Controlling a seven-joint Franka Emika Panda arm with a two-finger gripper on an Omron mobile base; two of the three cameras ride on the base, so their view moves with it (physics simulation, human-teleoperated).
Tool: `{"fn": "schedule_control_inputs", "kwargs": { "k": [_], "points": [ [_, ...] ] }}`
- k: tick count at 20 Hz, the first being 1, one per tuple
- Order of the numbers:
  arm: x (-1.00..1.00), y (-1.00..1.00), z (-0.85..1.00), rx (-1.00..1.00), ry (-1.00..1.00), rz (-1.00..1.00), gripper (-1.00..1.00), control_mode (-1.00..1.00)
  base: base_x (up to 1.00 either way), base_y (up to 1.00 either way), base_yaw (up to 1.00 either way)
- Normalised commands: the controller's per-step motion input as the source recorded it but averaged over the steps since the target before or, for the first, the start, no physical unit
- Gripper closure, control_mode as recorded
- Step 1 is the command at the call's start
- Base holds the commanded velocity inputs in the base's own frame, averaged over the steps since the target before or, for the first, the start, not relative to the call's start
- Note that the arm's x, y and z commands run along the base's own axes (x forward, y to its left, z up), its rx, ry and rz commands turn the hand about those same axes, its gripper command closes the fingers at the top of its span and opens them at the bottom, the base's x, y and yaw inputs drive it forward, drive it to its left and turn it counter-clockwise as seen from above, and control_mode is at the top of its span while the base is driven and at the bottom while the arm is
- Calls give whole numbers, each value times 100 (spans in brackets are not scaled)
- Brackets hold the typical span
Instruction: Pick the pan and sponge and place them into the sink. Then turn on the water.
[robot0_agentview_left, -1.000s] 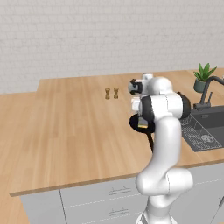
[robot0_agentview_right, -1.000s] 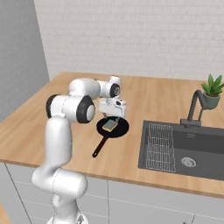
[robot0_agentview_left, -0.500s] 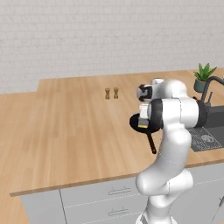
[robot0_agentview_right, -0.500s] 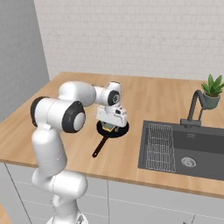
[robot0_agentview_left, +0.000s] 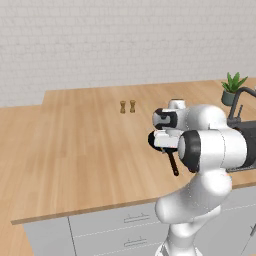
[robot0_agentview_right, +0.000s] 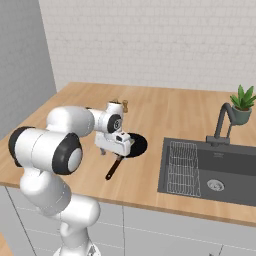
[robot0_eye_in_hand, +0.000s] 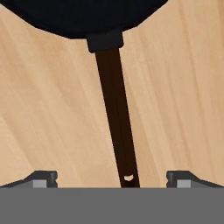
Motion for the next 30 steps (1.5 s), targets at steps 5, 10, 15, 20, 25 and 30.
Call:
{"fn": "schedule_control_inputs", "kwargs": {
  "k": [5,10,15,20,25,30],
  "points": [
    [-10,4,-4,0,-3,0,-100,-100,0,0,0],
    [0,0,0,-2,0,0,-100,-100,0,0,0],
    [0,0,-16,-3,0,0,-100,-100,0,0,0],
    [2,0,-33,-1,0,0,-100,-100,0,0,0],
    [12,0,-29,0,0,0,-100,-100,0,0,0],
    [0,-3,-34,0,-1,1,-100,-100,0,0,0]
  ]
}}
